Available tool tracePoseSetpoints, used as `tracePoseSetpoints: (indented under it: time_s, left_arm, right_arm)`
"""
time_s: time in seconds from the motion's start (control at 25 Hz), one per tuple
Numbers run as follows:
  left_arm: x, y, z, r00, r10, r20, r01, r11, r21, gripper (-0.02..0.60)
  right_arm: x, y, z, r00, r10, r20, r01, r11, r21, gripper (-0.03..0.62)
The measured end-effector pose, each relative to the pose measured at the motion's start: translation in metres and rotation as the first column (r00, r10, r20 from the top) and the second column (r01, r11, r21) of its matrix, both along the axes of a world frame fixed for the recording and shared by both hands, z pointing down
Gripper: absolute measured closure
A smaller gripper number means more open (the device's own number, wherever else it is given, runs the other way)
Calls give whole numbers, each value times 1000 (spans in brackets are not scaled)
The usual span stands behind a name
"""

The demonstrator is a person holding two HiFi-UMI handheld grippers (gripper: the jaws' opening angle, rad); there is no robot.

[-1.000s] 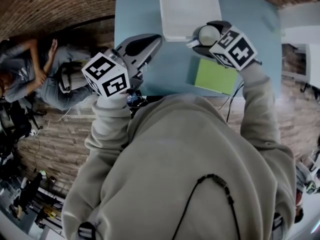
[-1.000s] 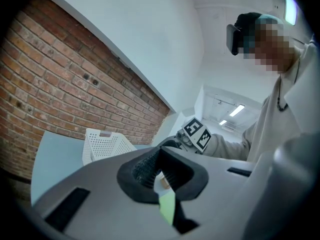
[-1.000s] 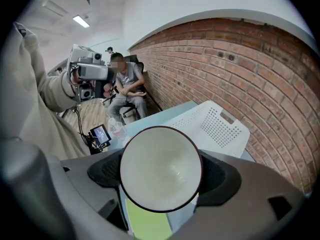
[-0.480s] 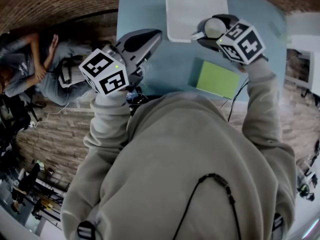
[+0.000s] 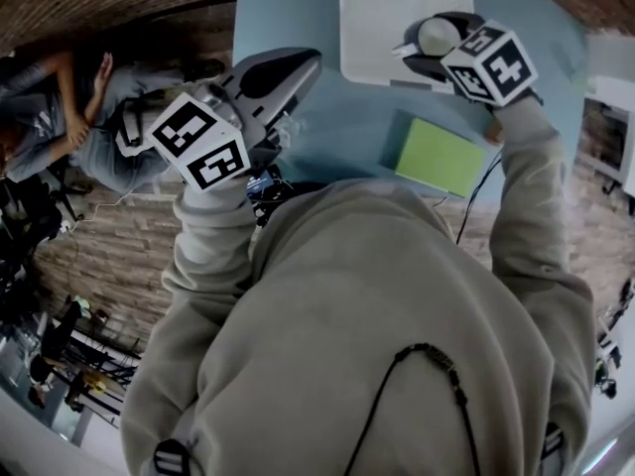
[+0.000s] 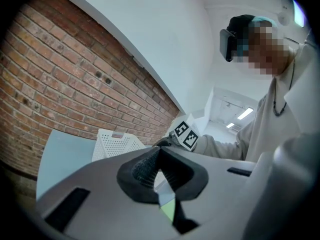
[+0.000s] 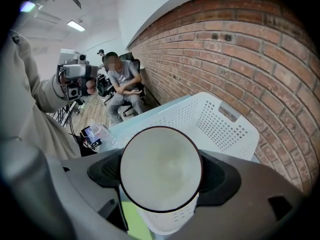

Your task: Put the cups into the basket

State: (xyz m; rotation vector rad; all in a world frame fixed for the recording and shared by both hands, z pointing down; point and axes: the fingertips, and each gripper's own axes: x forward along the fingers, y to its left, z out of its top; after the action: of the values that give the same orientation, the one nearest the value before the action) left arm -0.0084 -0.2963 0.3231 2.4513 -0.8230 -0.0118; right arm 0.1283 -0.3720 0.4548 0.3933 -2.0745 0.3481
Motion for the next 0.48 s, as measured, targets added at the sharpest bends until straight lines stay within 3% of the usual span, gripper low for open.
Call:
tracePoseSetpoints:
  time_s: [0.48]
  left_arm:
    - [-22, -16, 15, 998, -62, 31, 63, 997, -37, 583]
  right_arm:
    - [-7, -40, 95, 996, -34, -87, 24, 993, -112, 163]
